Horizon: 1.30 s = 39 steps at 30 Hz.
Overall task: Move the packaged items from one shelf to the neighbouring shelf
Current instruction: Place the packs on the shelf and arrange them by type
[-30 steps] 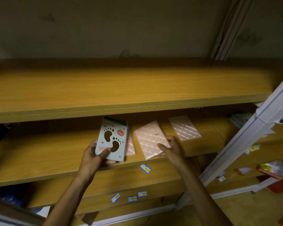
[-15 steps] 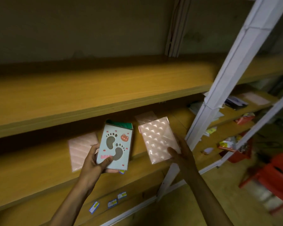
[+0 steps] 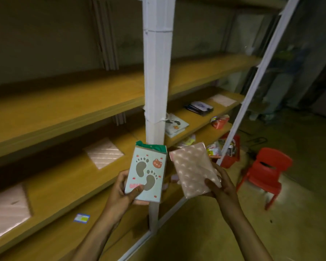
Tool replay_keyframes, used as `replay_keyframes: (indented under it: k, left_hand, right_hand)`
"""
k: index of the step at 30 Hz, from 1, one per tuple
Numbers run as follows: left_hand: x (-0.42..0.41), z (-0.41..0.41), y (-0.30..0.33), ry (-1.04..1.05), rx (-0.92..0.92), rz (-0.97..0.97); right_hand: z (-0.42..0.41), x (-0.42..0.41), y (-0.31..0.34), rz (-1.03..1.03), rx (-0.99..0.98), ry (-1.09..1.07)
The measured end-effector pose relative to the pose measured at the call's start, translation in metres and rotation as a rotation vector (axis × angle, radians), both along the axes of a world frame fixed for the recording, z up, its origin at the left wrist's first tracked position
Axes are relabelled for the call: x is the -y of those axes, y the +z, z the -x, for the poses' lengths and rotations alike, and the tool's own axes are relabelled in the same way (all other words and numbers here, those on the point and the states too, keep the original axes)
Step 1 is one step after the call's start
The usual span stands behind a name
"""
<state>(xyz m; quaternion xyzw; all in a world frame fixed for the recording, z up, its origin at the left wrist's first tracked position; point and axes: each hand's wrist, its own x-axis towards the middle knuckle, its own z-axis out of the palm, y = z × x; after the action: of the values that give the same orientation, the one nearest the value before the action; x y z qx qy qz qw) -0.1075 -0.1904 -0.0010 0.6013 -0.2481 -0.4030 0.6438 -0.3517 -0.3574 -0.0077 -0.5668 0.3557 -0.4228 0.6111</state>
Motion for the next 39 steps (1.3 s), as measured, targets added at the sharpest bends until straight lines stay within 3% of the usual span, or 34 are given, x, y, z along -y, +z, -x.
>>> replay_keyframes:
  k: [9, 18, 27, 31, 39]
  left_hand:
    - [0.121, 0.084, 0.017, -0.01, 0.021, 0.036]
    - [0.231, 0.121, 0.021, -0.045, 0.014, 0.028]
    - [0.371, 0.108, 0.01, -0.003, 0.027, 0.028]
    - [0.424, 0.093, 0.011, 0.051, 0.061, 0.056]
    - [0.456, 0.057, 0.01, 0.256, 0.096, 0.048]
  right_hand:
    - [0.09, 0.099, -0.001, -0.032, 0.083, -0.103]
    - [0.127, 0.198, -0.003, -0.053, 0.089, -0.154]
    - [0.109, 0.341, 0.0, -0.02, 0.069, -0.162]
    - [0.086, 0.41, 0.002, 0.034, -0.036, -0.139]
    - [0.016, 0.49, 0.004, 0.042, 0.006, 0.103]
